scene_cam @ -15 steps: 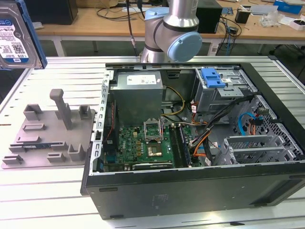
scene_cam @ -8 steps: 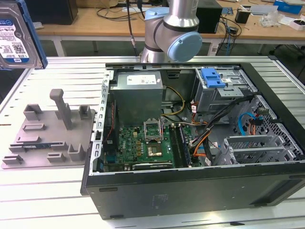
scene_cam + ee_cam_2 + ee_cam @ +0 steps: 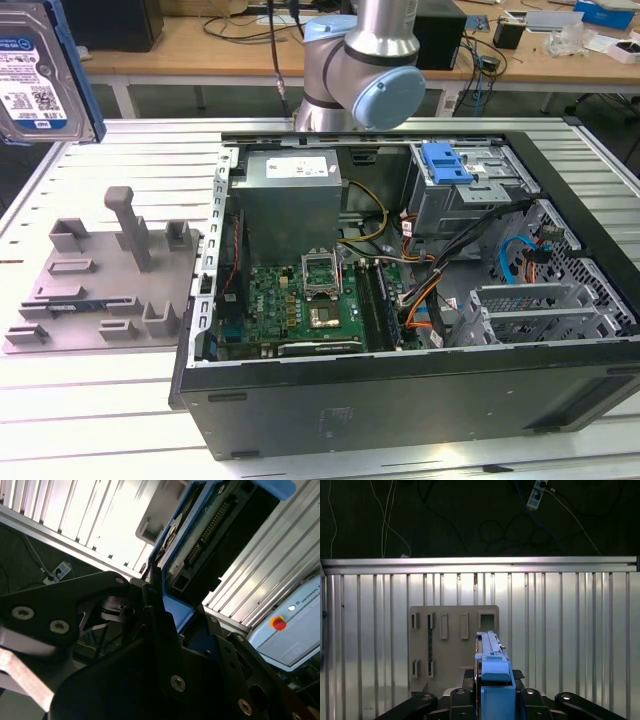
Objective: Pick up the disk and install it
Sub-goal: 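Pick up the disk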
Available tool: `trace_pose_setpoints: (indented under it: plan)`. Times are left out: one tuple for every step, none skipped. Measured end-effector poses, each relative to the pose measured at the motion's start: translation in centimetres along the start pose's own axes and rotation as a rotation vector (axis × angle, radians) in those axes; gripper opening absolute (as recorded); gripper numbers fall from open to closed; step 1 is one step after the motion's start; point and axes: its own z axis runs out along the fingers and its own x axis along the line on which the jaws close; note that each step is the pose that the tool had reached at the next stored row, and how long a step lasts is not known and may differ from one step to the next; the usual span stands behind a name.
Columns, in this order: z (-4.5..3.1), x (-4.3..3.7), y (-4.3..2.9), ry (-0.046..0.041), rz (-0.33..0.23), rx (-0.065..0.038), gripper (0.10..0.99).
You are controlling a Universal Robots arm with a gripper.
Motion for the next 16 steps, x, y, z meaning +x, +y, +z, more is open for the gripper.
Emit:
trace_pose_setpoints:
  plan:
    - [-0.14, 0.08, -0.20, 0.0000, 0.000, 0.000, 0.365]
    - [-0.24, 0.14, -0.38, -0.0001, 0.000, 0.000, 0.365]
    - [-0.45, 0.29, -0.81, 0.0000, 0.000, 0.000, 0.365]
    - [-0.53, 0.40, -1.09, 0.0001, 0.000, -0.001, 0.365]
    - [-0.55, 0.52, -1.32, 0.0001, 0.000, -0.001, 0.365]
    - [-0.59, 0.79, -1.91, 0.0001, 0.000, -0.003, 0.365]
    - [-0.64, 1.05, -2.39, 0.0001, 0.000, -0.006, 0.365]
    - [-0.74, 1.58, -3.19, 0.0001, 0.000, -0.010, 0.365]
    - [-0.78, 1.91, -3.66, 0.0001, 0.000, -0.012, 0.365]
    - [-0.81, 2.09, -3.91, 0.0001, 0.000, -0.013, 0.365]
    - [-0.82, 2.26, -4.15, 0.0001, 0.000, -0.014, 0.365]
    - [-0.84, 2.44, -4.43, 0.0001, 0.000, -0.015, 0.365]
    - [-0.87, 2.56, -4.71, 0.0001, 0.000, -0.016, 0.365]
    - [-0.89, 2.69, -5.01, 0.0001, 0.000, -0.018, 0.365]
    - [-0.91, 2.81, -5.27, 0.0002, 0.000, -0.019, 0.365]
    - [-0.93, 2.95, -5.55, 0.0002, -0.001, -0.021, 0.365]
